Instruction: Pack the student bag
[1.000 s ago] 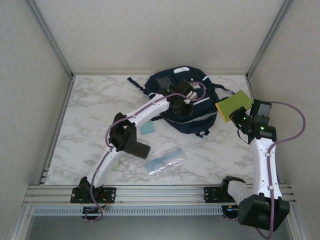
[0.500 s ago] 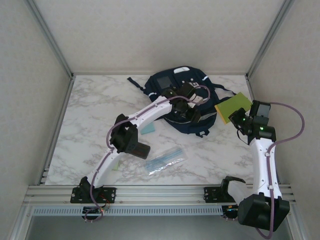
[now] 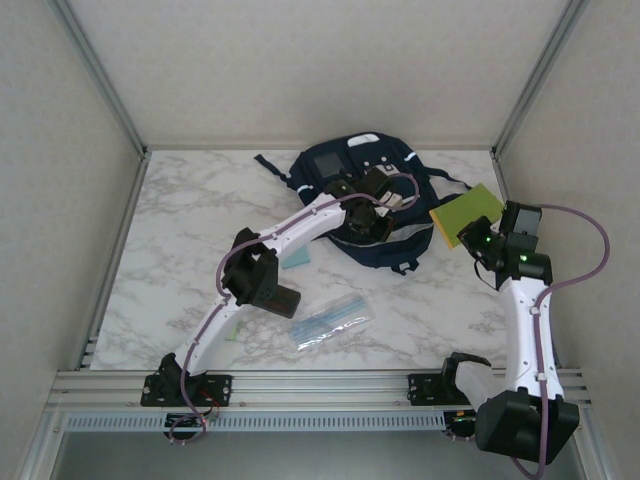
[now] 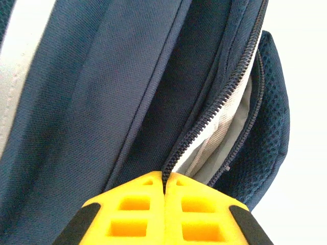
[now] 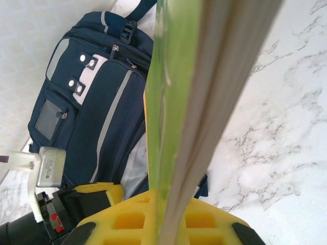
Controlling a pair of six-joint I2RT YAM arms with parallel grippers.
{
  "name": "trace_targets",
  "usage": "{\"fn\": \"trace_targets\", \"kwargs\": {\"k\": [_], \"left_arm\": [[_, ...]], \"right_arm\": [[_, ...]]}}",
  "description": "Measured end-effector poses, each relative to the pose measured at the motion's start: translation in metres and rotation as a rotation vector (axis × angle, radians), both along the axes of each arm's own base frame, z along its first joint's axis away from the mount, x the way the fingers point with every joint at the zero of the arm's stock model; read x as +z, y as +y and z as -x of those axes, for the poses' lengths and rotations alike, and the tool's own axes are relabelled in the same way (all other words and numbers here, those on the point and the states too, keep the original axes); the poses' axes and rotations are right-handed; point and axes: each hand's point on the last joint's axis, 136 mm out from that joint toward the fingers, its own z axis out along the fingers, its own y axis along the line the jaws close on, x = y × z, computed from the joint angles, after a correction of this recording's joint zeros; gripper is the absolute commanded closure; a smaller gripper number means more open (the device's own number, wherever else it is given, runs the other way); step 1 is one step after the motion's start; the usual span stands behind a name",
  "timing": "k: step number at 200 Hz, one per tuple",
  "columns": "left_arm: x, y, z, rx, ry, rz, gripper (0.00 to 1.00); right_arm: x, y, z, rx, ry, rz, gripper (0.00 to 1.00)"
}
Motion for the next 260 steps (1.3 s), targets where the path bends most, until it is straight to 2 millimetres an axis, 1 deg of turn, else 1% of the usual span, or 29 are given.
{"fn": "trace_targets", "kwargs": {"k": [28, 56, 78, 97, 124, 142, 156, 167, 190, 205, 219, 236, 249, 260], "left_arm": [[0.015, 0.005, -0.009, 0.072, 0.011, 0.027, 1.0], [0.041, 0.014, -0.026, 0.161, 0.02, 0.091, 1.0], [0.065, 0.02, -0.038, 0.215, 0.016, 0.153, 1.0], [0.082, 0.021, -0.043, 0.246, 0.008, 0.193, 1.0], [0.094, 0.022, -0.05, 0.284, -0.018, 0.215, 1.0], [0.095, 0.025, -0.055, 0.31, -0.03, 0.216, 1.0], [0.097, 0.026, -0.057, 0.319, -0.03, 0.221, 1.0], [0.101, 0.026, -0.058, 0.326, -0.031, 0.23, 1.0], [0.109, 0.026, -0.062, 0.334, -0.043, 0.252, 1.0], [0.114, 0.026, -0.066, 0.342, -0.05, 0.265, 1.0], [0.119, 0.027, -0.069, 0.351, -0.054, 0.277, 1.0], [0.134, 0.028, -0.074, 0.366, -0.07, 0.309, 1.0], [0.148, 0.029, -0.078, 0.374, -0.086, 0.338, 1.0], [0.158, 0.03, -0.081, 0.382, -0.095, 0.362, 1.0]], "right_arm": [[0.001, 0.0, 0.001, -0.003, -0.004, 0.003, 1.0], [-0.002, 0.002, 0.002, -0.003, -0.011, -0.014, 1.0], [-0.004, 0.011, -0.003, 0.013, -0.035, -0.085, 1.0], [-0.009, 0.02, -0.009, 0.021, -0.053, -0.155, 1.0], [-0.011, 0.028, -0.013, 0.021, -0.055, -0.196, 1.0], [-0.008, 0.029, -0.011, 0.015, -0.065, -0.184, 1.0], [-0.005, 0.027, -0.004, 0.005, -0.065, -0.16, 1.0], [0.003, 0.024, 0.002, -0.003, -0.069, -0.123, 1.0], [0.025, 0.014, 0.013, -0.022, -0.091, -0.04, 1.0], [0.03, 0.01, 0.016, -0.031, -0.09, -0.007, 1.0], [0.025, 0.01, 0.018, -0.031, -0.065, -0.004, 1.0], [0.012, 0.013, 0.019, -0.024, -0.03, -0.028, 1.0], [-0.001, 0.022, 0.016, -0.008, -0.022, -0.091, 1.0], [-0.014, 0.034, 0.011, 0.017, -0.02, -0.171, 1.0]]}}
